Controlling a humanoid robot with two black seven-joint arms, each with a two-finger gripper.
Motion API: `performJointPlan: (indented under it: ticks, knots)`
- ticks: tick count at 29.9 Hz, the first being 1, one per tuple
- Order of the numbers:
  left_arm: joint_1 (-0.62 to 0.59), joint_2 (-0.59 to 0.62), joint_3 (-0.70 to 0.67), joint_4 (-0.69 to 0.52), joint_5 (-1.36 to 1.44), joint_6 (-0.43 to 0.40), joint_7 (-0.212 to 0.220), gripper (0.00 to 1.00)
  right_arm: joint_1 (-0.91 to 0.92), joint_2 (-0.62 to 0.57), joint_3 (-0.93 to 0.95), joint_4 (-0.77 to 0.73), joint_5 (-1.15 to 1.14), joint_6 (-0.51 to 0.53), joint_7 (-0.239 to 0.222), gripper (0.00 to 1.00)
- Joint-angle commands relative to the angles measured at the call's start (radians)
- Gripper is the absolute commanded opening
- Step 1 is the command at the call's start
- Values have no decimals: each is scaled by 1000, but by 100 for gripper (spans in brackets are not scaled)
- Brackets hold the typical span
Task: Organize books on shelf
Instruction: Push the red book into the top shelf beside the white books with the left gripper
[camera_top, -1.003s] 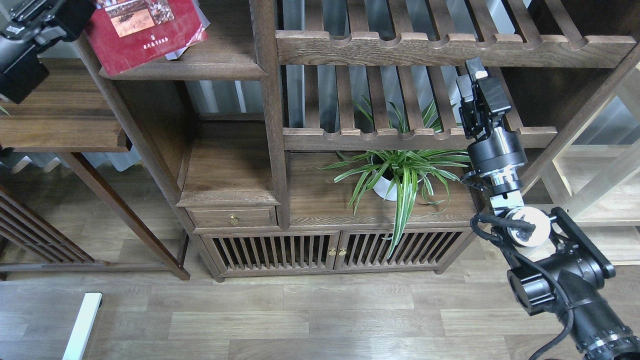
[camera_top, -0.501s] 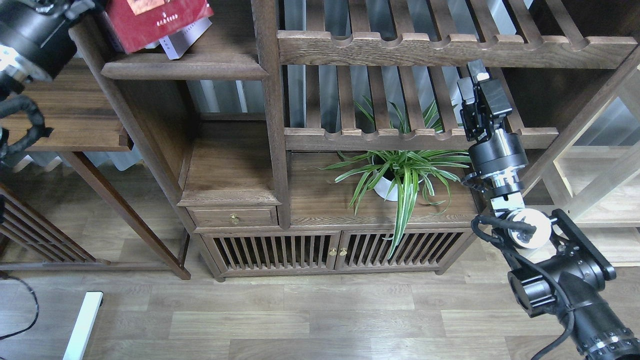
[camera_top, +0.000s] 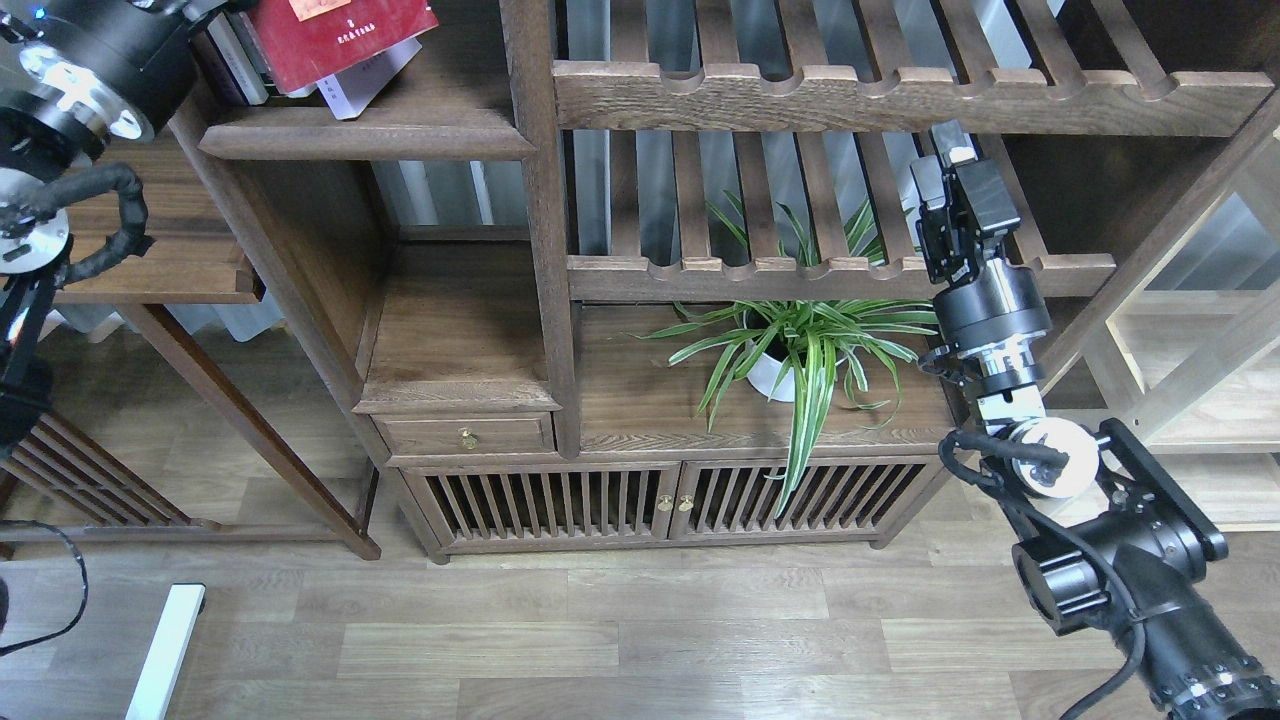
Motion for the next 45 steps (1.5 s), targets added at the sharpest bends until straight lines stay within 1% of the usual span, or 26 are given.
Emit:
performJointPlan:
  ticks: [1,6,12,16,18,20,23,27,30,37,40,45]
  knots:
    - [-50,-2,54,41,3,9,-20,0,-2,7,0,0,0,0,1,67]
    - [-102,-9,84,71,3,50,-21,0,-18,9,0,0,0,0,2,67]
    - [-165,-29,149,132,3,56,-35,0,-26,12,0,0,2,0,4,68]
    - [-188,-58,176,140,4,118,-43,0,-25,29,0,0,0,0,2,68]
    - [-197,-58,192,150,4,132,-49,0,-25,30,0,0,0,0,1,68]
    - [-205,-60,212,163,4,135,-60,0,-25,30,0,0,2,0,1,68]
    - [-214,-69,224,182,4,139,-61,0,-26,30,0,0,2,0,2,68]
    - [-234,-92,229,241,4,141,-69,0,-28,38,-1,0,2,0,1,68]
    - [-251,-118,235,287,3,139,-89,0,-28,40,0,0,2,0,2,68]
    - [-281,-138,273,360,0,124,-100,0,-29,47,-1,0,0,0,1,68]
    - [-295,-178,278,406,0,119,-130,0,-28,59,-24,0,0,0,1,68]
    - [-298,-201,293,411,0,115,-141,0,-28,61,-29,0,-1,0,1,68]
